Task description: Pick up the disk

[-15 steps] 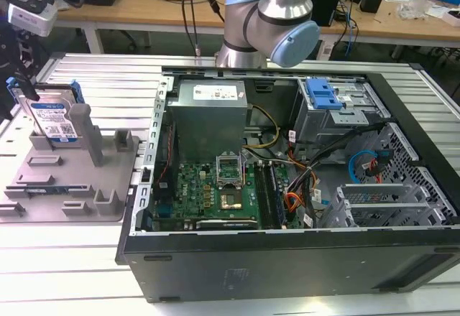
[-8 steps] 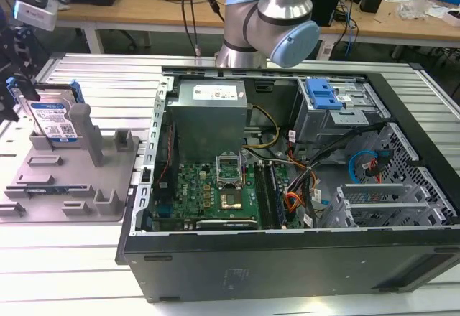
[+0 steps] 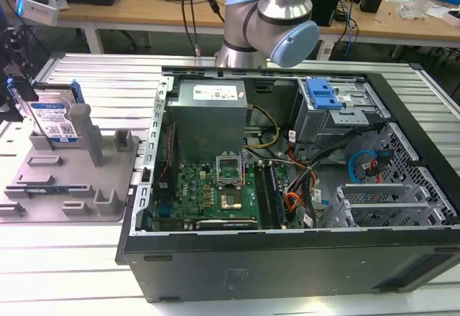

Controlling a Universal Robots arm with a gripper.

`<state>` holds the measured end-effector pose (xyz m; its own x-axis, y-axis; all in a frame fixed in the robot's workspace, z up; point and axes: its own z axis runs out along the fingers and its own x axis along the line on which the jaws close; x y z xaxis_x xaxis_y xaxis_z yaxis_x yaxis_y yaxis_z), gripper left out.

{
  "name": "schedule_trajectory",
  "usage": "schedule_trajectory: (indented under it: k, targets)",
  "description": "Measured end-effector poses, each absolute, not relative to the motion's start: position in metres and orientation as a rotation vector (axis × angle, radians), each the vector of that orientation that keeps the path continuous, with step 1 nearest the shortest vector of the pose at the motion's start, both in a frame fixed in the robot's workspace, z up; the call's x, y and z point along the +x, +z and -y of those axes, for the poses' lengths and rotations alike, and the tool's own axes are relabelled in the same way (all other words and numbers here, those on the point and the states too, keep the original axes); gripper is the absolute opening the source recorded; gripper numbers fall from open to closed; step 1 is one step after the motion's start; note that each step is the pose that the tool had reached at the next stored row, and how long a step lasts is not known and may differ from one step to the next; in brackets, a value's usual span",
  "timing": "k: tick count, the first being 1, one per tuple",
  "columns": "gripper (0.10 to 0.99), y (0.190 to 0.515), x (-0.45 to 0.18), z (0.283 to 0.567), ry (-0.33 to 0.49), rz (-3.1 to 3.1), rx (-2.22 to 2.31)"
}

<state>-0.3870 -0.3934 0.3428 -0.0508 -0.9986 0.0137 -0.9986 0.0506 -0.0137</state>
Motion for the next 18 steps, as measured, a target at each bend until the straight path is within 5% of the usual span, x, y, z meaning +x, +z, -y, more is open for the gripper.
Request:
schedule_trajectory:
  k: [18]
  targets:
    - [0.541, 0.343, -0.406, 0.332, 0.046, 2.258, 2.169]
